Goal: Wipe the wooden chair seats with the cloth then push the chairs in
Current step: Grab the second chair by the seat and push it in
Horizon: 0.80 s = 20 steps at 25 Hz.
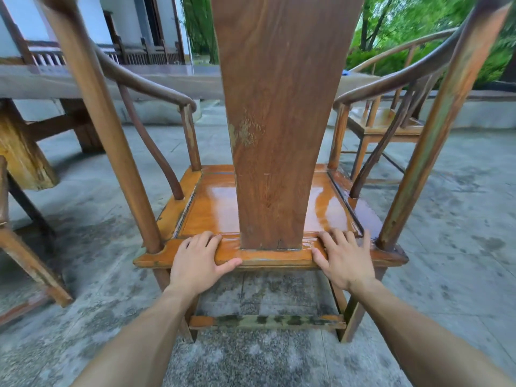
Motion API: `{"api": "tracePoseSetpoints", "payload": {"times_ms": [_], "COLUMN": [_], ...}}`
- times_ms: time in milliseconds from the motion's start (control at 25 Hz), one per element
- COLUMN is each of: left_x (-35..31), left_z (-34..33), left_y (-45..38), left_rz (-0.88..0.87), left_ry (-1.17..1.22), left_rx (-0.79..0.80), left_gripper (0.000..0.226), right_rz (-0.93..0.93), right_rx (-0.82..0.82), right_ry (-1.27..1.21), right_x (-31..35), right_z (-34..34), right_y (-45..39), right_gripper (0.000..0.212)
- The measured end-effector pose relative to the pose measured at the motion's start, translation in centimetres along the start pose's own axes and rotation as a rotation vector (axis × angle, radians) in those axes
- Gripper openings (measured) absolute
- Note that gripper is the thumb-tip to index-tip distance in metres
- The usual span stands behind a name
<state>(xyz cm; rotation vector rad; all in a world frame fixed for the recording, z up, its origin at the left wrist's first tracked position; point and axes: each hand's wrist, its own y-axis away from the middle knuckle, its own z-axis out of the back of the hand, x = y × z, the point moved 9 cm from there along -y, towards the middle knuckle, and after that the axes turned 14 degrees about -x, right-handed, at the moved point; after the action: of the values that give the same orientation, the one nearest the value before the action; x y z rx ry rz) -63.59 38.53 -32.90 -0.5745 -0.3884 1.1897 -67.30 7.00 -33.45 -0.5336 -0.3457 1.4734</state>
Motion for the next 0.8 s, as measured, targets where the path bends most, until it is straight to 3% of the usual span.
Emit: {"api": "tracePoseSetpoints", "payload": {"times_ms": [80,200,360,520,800], "left_x": [-0.3,0.0,1.6,3.8,14.7], "left_z": [1.4,6.5,16.2,28.1,55.8], "left_y": [-0.1,-0.2,-0.7,-1.1,-5.8], "left_rz": [0.038,0.035,-0.026,-0.121,-0.252], "left_ry": [0.006,0.038,0.164,0.217,0.298], "left_rx": [0.059,0.041,-0.003,0.052,-0.075], "left_gripper": [0.101,0.103,0.099,0.076,0.055], "right_rz": [-0.041,-0.046,-0.029,-0.014,0.002], "right_rx": [0.051,0.002,-0.062,-0.07,-0.115], "right_ry": [-0.026,-0.068,-0.158,-0.183,-0.259], "right_x": [0.4,2.5,7.0,12.8,25.9], "right_z": [1.8,7.0,18.1,31.7,57.5], "right_y": [0.4,1.0,1.1,-0.3,-6.5], "right_gripper": [0.057,0.061,0.068,0.061,0.058]}}
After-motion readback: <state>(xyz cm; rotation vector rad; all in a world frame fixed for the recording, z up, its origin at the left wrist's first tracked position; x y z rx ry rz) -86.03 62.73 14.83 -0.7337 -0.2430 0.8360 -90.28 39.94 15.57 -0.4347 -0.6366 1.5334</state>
